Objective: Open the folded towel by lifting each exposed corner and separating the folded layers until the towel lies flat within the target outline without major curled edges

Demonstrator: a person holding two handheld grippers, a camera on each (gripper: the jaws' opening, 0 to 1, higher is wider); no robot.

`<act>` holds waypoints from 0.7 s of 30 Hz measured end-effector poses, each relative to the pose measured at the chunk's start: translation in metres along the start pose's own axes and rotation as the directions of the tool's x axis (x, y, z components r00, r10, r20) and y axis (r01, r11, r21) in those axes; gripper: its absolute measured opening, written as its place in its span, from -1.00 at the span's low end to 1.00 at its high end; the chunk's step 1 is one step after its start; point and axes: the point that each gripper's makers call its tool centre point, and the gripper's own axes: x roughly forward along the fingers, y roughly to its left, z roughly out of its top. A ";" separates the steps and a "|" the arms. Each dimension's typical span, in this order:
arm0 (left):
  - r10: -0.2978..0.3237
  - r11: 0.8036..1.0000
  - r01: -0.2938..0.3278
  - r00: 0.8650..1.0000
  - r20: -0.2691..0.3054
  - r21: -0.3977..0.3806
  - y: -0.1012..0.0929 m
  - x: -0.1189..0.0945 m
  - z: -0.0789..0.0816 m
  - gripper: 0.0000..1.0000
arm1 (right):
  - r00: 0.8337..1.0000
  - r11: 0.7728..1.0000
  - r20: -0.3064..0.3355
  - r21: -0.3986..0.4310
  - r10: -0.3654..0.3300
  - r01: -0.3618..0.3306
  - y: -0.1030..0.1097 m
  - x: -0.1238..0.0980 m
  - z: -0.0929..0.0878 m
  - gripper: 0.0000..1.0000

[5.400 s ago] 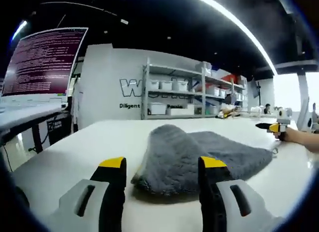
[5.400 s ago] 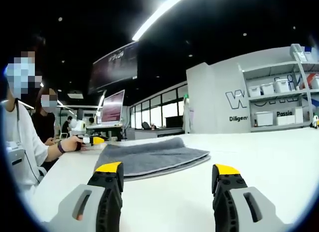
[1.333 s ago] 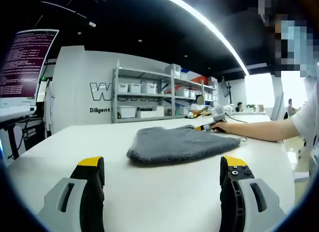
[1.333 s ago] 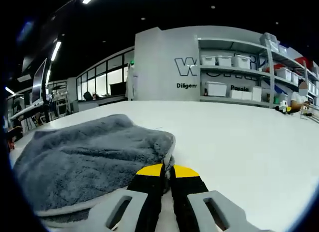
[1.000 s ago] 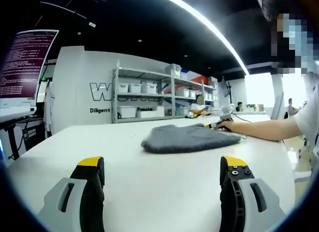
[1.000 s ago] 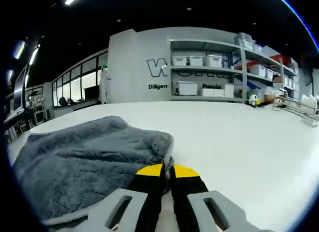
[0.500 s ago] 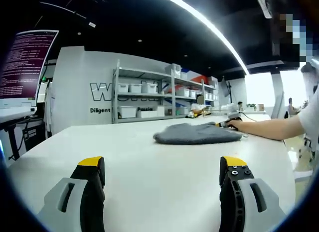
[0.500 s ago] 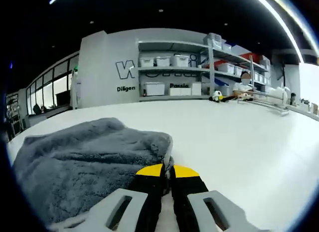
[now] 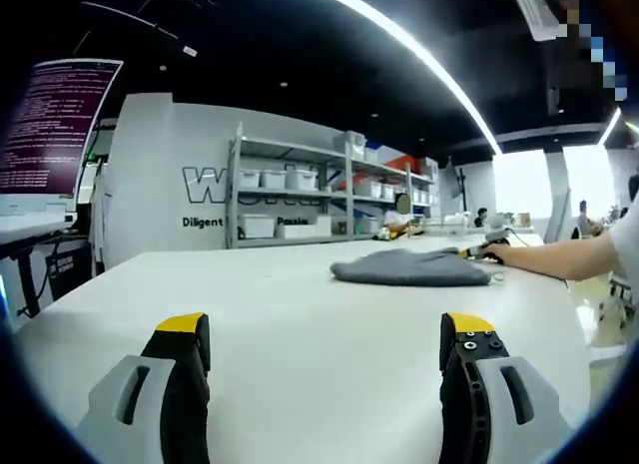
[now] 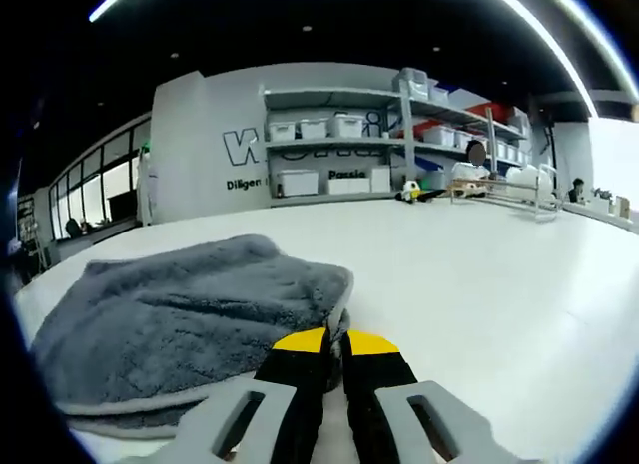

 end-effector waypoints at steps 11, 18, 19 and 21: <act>-0.003 1.000 0.003 1.000 0.011 -0.017 0.003 0.000 0.004 0.87 | 1.000 1.000 0.005 0.007 0.017 -0.017 -0.026 -0.045 -0.006 -0.98; -0.008 1.000 0.008 1.000 0.012 -0.020 0.001 0.000 0.004 0.86 | 0.999 0.999 0.006 0.002 0.036 -0.036 -0.033 -0.069 -0.011 -0.97; -0.007 1.000 0.007 1.000 0.013 -0.020 0.001 0.000 0.004 0.86 | 0.999 0.999 0.007 0.000 0.039 -0.039 -0.033 -0.072 -0.012 -0.97; -0.007 1.000 0.007 1.000 0.012 -0.020 0.000 0.000 0.003 0.85 | 0.999 0.999 0.006 -0.002 0.041 -0.041 -0.034 -0.077 -0.013 -0.97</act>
